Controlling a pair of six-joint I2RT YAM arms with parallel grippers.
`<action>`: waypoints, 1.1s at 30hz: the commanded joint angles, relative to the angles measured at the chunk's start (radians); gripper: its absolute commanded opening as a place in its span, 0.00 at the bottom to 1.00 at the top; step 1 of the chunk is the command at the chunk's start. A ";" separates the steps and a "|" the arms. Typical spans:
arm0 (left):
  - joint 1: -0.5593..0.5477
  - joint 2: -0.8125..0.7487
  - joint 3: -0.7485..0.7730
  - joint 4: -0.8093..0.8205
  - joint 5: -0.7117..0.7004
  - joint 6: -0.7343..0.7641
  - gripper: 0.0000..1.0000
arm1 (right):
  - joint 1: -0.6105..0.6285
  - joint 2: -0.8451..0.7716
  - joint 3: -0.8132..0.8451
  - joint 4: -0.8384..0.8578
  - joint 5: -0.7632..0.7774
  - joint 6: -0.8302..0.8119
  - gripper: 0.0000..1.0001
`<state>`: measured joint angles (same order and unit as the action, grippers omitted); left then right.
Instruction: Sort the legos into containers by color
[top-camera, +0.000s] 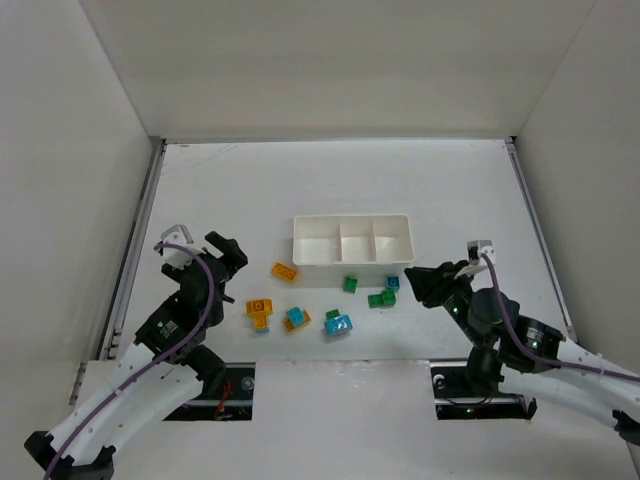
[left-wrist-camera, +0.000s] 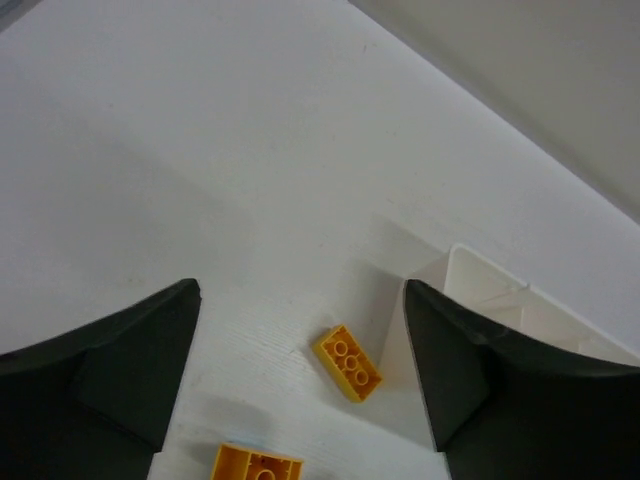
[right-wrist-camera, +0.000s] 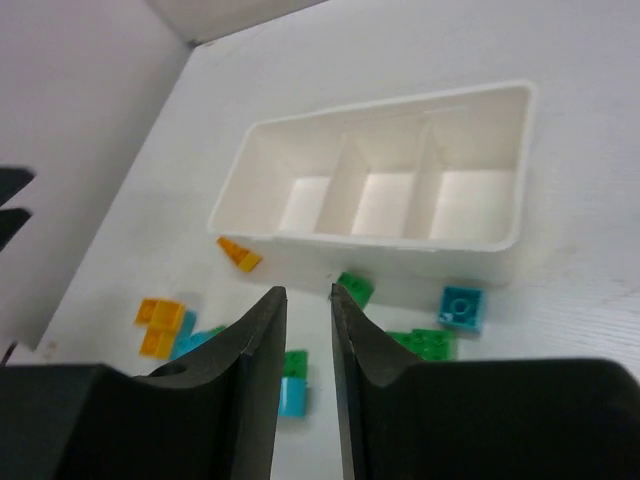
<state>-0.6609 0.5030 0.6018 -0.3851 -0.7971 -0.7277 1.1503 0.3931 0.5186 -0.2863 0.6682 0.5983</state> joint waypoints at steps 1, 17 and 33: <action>-0.006 0.026 -0.014 0.063 -0.059 0.002 0.67 | -0.092 0.022 -0.005 -0.050 0.010 0.032 0.31; 0.028 0.049 -0.051 0.086 -0.002 0.040 0.67 | 0.007 0.283 0.006 -0.015 -0.079 0.003 0.87; 0.001 0.098 -0.042 0.146 0.202 0.103 0.68 | 0.229 0.808 0.144 0.211 -0.243 -0.132 1.00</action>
<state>-0.6548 0.6170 0.5556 -0.2955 -0.6189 -0.6434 1.3830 1.1568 0.6041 -0.2016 0.4538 0.4892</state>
